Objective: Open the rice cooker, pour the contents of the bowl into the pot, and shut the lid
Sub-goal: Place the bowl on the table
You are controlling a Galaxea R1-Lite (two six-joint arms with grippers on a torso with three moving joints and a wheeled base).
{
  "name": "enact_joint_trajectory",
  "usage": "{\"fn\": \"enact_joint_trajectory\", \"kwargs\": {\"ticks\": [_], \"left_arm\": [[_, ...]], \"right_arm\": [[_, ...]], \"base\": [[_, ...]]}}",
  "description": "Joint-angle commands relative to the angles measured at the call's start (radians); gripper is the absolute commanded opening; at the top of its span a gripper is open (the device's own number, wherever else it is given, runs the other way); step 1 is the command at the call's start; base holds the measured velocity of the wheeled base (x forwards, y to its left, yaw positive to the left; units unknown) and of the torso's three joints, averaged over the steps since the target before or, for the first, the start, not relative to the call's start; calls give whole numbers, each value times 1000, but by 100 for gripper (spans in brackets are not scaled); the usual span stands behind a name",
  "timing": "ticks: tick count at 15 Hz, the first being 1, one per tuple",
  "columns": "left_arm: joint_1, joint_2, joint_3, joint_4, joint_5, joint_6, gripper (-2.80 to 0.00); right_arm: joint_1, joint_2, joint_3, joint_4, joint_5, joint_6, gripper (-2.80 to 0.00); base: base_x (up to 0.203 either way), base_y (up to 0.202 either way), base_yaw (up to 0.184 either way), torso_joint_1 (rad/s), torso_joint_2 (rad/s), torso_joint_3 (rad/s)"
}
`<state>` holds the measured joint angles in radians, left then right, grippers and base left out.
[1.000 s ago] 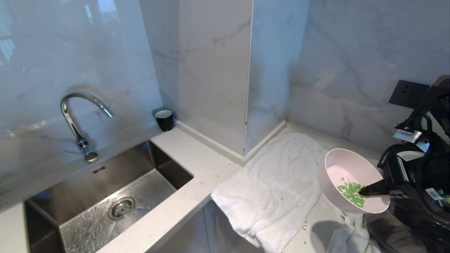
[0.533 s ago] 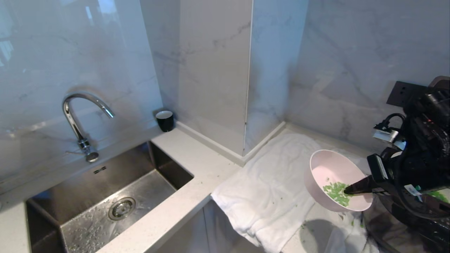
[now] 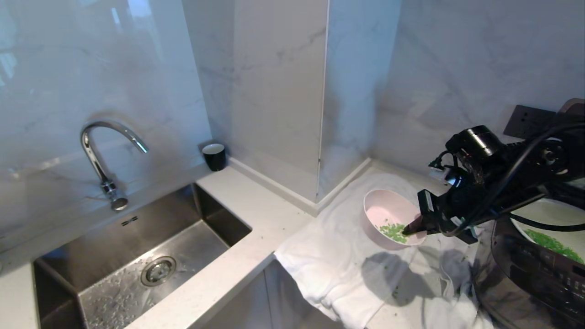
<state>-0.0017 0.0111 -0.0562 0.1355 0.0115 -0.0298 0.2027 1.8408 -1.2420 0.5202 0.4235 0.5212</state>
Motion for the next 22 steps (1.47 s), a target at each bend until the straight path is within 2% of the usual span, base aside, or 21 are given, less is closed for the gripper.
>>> {"fn": "enact_joint_trajectory", "kwargs": {"ticks": [1,3,5,6,8,13,17,20,22], "left_arm": [[0,1,0,1,0,-1,-280],[0,1,0,1,0,-1,-280],[0,0,0,1,0,-1,-280],[0,0,1,1,1,-1,-280],[0,0,1,1,0,-1,-280],[0,1,1,1,1,-1,-280],[0,1,-1,1,1,-1,-280],[0,1,0,1,1,-1,-280],[0,0,0,1,1,-1,-280]], "right_arm": [[32,108,-54,-2,-6,16,-280],[86,173,-106,-3,-78,38,-280],[170,237,-141,-3,-192,53,-280],[196,260,-164,-3,-210,68,-280],[214,310,-218,-2,-218,100,-280],[215,377,-257,-1,-221,107,-280],[218,437,-288,-2,-258,108,-280],[240,460,-292,-2,-334,112,-280],[240,452,-278,-2,-338,114,-280]], "base": [[0,0,0,0,0,0],[0,0,0,0,0,0],[0,0,0,0,0,0],[0,0,0,0,0,0],[0,0,0,0,0,0],[0,0,0,0,0,0],[0,0,0,0,0,0],[0,0,0,0,0,0],[0,0,0,0,0,0]]}}
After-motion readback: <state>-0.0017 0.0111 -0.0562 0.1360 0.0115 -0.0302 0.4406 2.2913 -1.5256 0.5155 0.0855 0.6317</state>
